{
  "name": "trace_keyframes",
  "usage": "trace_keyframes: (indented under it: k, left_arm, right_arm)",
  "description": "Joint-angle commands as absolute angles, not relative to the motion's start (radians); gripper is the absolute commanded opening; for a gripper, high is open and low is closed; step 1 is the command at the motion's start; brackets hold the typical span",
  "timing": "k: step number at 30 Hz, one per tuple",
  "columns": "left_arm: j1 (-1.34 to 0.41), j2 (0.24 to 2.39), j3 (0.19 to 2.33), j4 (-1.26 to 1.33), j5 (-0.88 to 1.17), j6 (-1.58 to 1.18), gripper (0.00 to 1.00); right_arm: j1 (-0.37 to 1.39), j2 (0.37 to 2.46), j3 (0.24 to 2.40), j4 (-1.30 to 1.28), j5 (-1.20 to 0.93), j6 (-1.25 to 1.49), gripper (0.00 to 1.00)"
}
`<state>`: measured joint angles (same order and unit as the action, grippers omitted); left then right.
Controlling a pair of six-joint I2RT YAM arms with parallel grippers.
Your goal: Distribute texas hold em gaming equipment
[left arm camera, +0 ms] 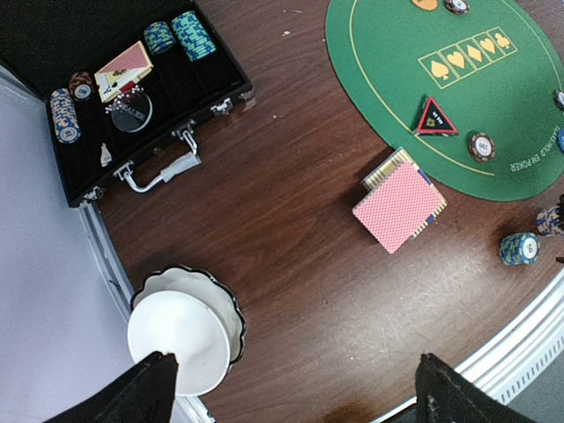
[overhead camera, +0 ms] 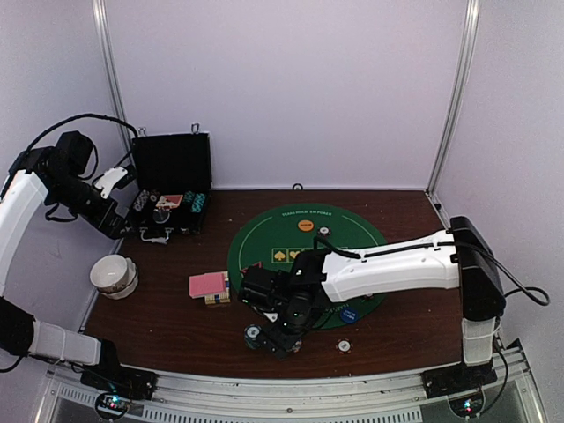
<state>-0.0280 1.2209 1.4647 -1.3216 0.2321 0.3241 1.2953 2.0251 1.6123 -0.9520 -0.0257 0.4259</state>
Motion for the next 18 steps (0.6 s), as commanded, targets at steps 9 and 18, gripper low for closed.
trace_keyframes:
  k: [9,18]
  left_arm:
    - [-0.028,1.206,1.49,-1.327,0.239,0.33,0.98]
    - [-0.029,1.21,1.488,-1.326,0.237,0.332,0.98]
  right_arm:
    - [1.271,1.997,1.558,-0.918,-0.018,0.446,0.85]
    - [1.26,1.996,1.544,-0.907,-0.02,0.449,0.71]
